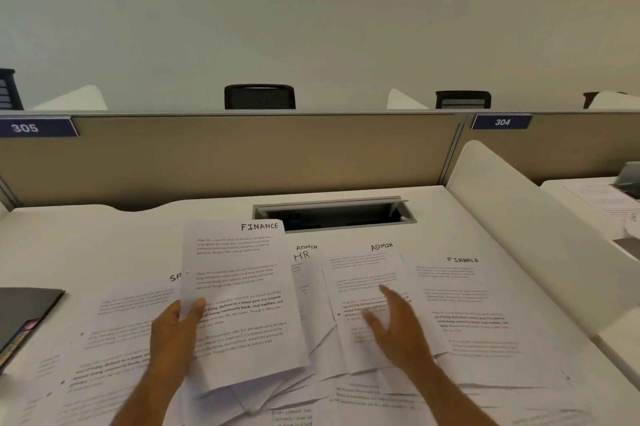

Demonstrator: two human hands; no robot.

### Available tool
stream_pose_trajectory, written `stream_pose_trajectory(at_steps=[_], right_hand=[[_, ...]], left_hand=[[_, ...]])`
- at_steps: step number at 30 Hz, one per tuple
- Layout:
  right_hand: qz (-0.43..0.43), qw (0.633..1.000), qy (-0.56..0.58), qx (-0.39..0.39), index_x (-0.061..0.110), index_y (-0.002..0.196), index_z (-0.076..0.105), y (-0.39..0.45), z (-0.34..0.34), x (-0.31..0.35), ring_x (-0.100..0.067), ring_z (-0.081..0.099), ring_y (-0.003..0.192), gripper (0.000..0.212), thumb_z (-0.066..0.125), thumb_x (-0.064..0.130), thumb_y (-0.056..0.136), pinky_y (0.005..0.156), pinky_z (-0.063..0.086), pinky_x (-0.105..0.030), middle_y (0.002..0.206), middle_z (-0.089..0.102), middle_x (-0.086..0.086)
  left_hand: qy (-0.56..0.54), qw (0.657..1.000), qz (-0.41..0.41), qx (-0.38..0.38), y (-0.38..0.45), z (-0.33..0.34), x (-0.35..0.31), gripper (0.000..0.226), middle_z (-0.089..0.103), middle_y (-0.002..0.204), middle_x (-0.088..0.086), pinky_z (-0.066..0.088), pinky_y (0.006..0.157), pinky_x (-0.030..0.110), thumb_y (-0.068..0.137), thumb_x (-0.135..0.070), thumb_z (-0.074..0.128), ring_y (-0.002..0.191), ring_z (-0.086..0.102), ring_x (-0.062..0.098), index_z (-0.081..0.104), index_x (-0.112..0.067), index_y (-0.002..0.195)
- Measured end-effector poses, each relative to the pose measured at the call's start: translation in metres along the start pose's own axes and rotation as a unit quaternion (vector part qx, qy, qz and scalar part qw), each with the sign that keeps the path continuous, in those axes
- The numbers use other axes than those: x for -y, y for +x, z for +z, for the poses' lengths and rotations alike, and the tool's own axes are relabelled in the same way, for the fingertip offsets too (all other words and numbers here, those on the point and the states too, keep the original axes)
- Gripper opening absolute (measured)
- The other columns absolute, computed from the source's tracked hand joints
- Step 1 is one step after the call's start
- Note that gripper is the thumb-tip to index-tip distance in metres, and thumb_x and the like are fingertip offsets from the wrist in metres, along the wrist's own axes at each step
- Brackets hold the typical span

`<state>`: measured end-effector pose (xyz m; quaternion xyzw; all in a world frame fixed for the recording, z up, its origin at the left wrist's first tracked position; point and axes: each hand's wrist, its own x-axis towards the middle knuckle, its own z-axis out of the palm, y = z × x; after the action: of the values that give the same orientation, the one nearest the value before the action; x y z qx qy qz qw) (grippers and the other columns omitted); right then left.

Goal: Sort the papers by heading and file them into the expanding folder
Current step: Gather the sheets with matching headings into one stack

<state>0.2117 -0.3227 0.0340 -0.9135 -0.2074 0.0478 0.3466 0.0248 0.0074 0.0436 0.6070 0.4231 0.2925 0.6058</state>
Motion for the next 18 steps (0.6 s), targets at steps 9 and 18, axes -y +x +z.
stream_pose_trajectory(at_steps=[9,18], right_hand=[[0.32,0.921,-0.209,-0.073,0.012,0.127,0.057,0.031,-0.112,-0.105,-0.037,0.051,0.112,0.069,0.074,0.055,0.075,0.09,0.048,-0.044,0.122,0.054,-0.016],[0.443,0.878,-0.171,-0.061,0.004,0.137,0.041,0.038,-0.135,-0.141,-0.041,0.043,0.125,0.126,0.08,0.08,0.045,0.102,0.038,-0.051,0.134,0.045,-0.022]], left_hand=[[0.001,1.0,0.002,0.018,-0.008,0.012,0.003,0.002,0.075,0.093,0.005,0.057,0.086,0.049,0.093,-0.021,0.069,0.088,0.071,0.03,0.071,-0.02,0.093],[-0.016,0.999,-0.008,0.039,-0.019,0.046,0.003,0.011,0.076,0.095,0.001,0.059,0.074,0.037,0.093,-0.023,0.07,0.087,0.073,0.024,0.071,-0.02,0.103]])
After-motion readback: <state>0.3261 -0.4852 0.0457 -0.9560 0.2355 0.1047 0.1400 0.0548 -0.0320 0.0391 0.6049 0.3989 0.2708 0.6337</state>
